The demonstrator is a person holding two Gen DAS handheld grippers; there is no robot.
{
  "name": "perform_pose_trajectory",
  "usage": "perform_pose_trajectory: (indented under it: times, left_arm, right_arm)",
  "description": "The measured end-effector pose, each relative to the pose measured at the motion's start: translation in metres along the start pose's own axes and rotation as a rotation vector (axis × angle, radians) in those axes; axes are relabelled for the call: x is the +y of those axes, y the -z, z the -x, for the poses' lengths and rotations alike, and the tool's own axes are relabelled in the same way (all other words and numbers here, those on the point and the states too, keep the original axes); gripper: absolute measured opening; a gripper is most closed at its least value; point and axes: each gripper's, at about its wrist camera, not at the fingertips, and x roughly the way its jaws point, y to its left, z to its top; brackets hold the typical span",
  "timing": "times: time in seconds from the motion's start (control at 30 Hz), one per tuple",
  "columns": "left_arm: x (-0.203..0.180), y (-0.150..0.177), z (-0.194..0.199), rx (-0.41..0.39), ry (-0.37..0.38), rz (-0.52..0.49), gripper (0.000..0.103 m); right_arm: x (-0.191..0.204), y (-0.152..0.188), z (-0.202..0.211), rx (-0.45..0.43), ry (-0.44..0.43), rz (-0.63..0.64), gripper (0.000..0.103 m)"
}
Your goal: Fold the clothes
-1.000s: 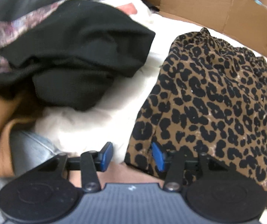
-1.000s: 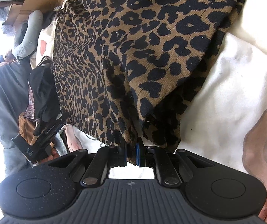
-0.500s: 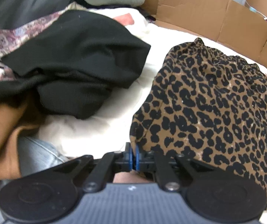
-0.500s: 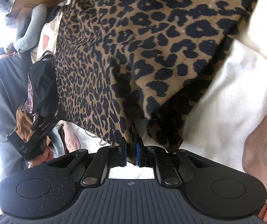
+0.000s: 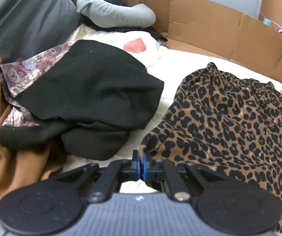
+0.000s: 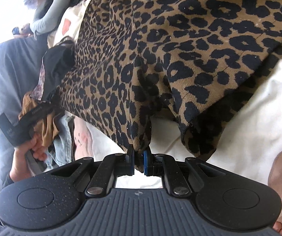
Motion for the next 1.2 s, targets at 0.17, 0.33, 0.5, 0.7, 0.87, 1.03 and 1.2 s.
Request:
perform_pose_trajectory:
  times: [0.17, 0.33, 0.5, 0.7, 0.87, 1.03, 1.2]
  left_arm:
    - [0.004, 0.002, -0.005, 0.020, -0.026, 0.005, 0.004]
    - [0.012, 0.006, -0.019, 0.059, -0.030, 0.026, 0.004]
    - [0.016, 0.017, -0.047, 0.161, -0.024, 0.060, 0.010]
    - [0.010, 0.014, -0.032, 0.132, -0.050, 0.046, 0.019]
    - [0.013, 0.001, -0.021, 0.138, -0.037, 0.041, 0.024]
    - [0.013, -0.027, 0.006, 0.099, -0.031, 0.058, 0.036]
    - [0.003, -0.052, 0.029, 0.072, -0.027, 0.044, 0.036]
  right_arm:
    - [0.003, 0.000, -0.011, 0.032, 0.018, 0.030, 0.005]
    - [0.009, -0.001, -0.023, 0.058, 0.039, 0.065, 0.005]
    - [0.004, -0.003, -0.033, 0.096, 0.099, 0.052, 0.007]
    - [0.015, -0.003, -0.015, 0.091, 0.068, 0.090, 0.027]
    - [0.028, -0.003, 0.001, 0.081, 0.061, 0.139, 0.027]
    - [0.040, -0.007, 0.033, 0.038, 0.054, 0.173, 0.027]
    - [0.029, -0.009, 0.078, -0.107, 0.093, 0.139, 0.027]
